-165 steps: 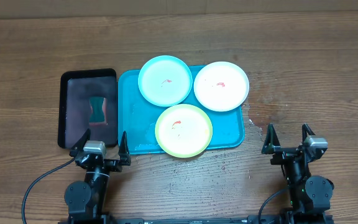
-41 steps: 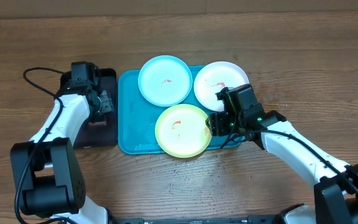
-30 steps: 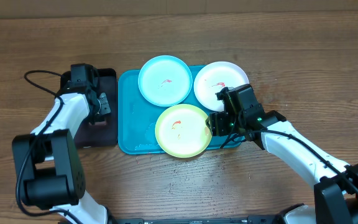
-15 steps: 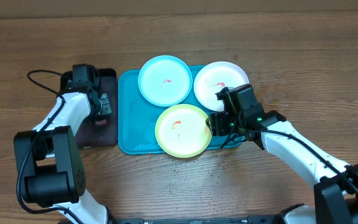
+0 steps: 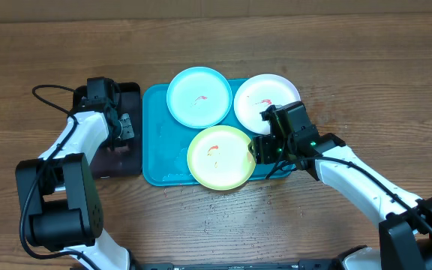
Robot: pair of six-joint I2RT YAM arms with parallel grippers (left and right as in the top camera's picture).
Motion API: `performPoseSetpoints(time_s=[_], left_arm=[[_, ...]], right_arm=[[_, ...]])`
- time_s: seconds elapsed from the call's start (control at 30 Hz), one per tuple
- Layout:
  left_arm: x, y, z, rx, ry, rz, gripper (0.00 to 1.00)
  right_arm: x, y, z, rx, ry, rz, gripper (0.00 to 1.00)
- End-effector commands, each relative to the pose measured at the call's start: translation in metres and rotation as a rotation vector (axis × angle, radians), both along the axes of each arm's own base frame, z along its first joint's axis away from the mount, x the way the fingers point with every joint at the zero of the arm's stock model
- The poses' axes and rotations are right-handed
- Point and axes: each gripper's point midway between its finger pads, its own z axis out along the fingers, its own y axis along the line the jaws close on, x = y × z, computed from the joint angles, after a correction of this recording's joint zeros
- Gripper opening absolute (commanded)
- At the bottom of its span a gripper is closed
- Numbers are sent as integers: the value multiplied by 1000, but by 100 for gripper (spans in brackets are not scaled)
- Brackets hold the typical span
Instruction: Clean dirty plates on tray and stack at the side
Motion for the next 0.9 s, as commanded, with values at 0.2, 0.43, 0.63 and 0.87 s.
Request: performPoseSetpoints(time_s=[0.2, 0.43, 0.63, 0.87], left_arm=[[14, 2, 21, 4, -73, 0, 34], [15, 2, 21, 4, -77, 0, 4], [18, -2, 44, -13, -134, -8, 4], [24, -13, 104, -87, -301, -57, 4]], right_arm=[[9, 4, 8, 6, -29, -2, 68], [9, 4, 8, 6, -29, -2, 68], [7, 3, 7, 1, -19, -2, 68], [6, 2, 7, -1, -16, -2, 68]])
